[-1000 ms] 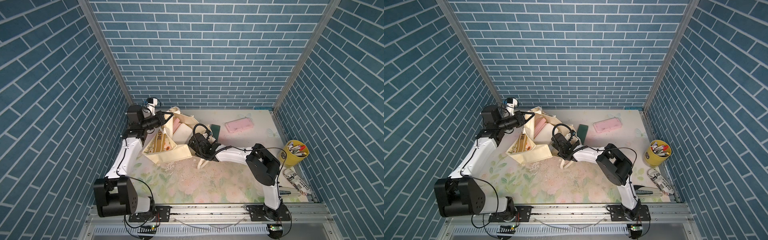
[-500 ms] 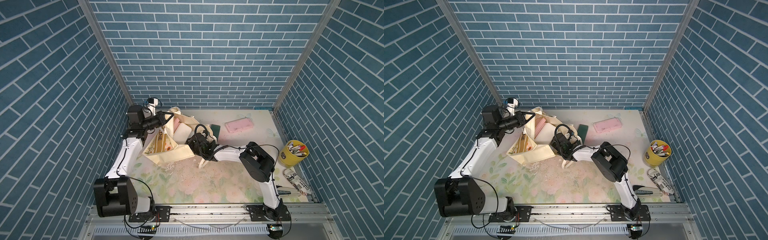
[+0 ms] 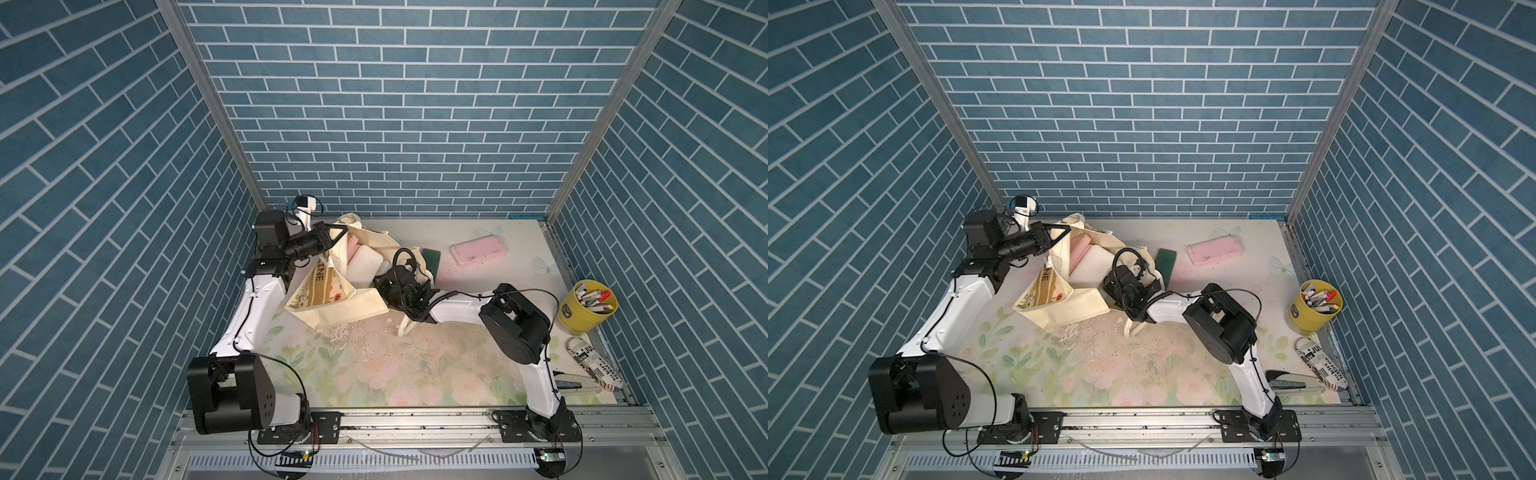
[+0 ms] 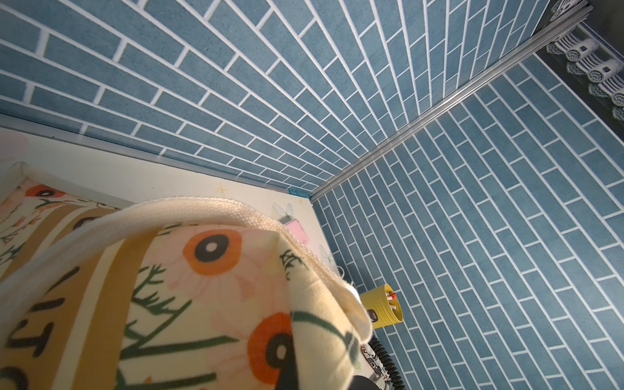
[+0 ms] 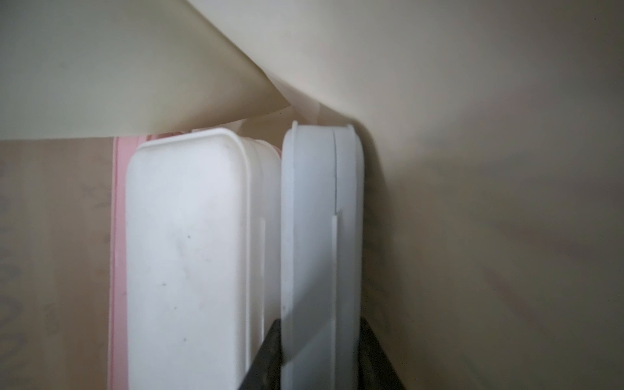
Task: Take out the pencil case from the canvas bag
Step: Pick up the pencil case from the canvas bag.
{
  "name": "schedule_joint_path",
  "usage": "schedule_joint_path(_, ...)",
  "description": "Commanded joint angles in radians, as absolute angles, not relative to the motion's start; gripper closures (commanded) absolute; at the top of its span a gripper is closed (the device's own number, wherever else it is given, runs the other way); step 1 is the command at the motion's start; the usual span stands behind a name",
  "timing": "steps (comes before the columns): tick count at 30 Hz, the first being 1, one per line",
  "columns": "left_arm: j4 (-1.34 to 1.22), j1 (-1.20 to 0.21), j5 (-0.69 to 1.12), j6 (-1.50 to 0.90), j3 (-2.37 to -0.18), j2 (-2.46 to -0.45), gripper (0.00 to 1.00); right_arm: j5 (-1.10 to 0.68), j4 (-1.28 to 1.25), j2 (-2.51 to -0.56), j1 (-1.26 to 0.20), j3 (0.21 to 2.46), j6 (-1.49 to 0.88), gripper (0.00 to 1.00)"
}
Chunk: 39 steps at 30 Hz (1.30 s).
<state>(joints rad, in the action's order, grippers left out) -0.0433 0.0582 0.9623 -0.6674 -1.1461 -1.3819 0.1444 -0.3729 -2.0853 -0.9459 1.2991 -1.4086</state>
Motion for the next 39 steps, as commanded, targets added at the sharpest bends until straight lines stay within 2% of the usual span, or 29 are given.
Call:
schedule_joint_path(1,-0.133,0.056,0.988,-0.666,-1.158,-1.358,1.0,0.175,-0.379,-2.001,-0.935,1.263,-1.383,0.81)
schedule_joint_path(18,-0.126,0.057,0.98,-0.664,-1.158,-1.37,1.0,0.279,-0.297,-1.864,-0.962,1.243,-1.259,0.83)
schedule_joint_path(31,-0.142,0.053,0.995,-0.667,-1.156,-1.361,1.0,0.247,-0.126,-1.944,-0.957,1.424,-1.236,0.83)
schedule_joint_path(39,-0.151,0.038,1.011,-0.668,-1.155,-1.361,1.0,0.123,-0.035,-2.036,-0.927,1.555,-1.254,0.84)
